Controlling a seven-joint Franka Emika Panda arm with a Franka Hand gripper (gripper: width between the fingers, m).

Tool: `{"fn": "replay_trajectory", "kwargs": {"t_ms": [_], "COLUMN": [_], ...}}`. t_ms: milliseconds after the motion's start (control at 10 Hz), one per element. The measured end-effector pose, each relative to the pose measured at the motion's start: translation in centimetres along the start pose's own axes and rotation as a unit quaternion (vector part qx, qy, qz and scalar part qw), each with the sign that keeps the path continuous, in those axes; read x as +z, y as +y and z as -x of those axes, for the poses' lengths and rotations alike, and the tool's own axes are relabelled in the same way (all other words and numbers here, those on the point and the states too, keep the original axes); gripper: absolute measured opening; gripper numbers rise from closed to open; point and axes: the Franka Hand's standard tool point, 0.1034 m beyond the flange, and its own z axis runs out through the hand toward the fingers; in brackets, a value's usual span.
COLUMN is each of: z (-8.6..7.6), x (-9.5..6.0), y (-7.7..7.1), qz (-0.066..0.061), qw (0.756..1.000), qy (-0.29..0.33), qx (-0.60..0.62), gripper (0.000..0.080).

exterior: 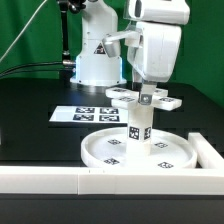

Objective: Assemble round table

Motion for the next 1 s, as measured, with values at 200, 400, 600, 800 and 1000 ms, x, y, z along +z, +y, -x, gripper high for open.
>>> {"fn": "replay_trajectory", "kwargs": {"t_ms": [200,400,600,800,1000], "z": [0.03,0.11,0.16,0.39,0.97], "x": [0.05,0.06,0.06,0.06,0.10], "y": [-0.02,-0.02,-0.01,0.01,0.03], "qz": [0.000,-0.001,-0.001,-0.001,-0.001], "qw": [1.000,1.000,1.000,0.992,0.969], "qy": [0.000,0.000,0.000,0.002,0.001], "qx": [0.001,0.009,0.029,0.123,0.249], "gripper": [0.0439,0.0438,0.0438,0.0438,0.0439]}}
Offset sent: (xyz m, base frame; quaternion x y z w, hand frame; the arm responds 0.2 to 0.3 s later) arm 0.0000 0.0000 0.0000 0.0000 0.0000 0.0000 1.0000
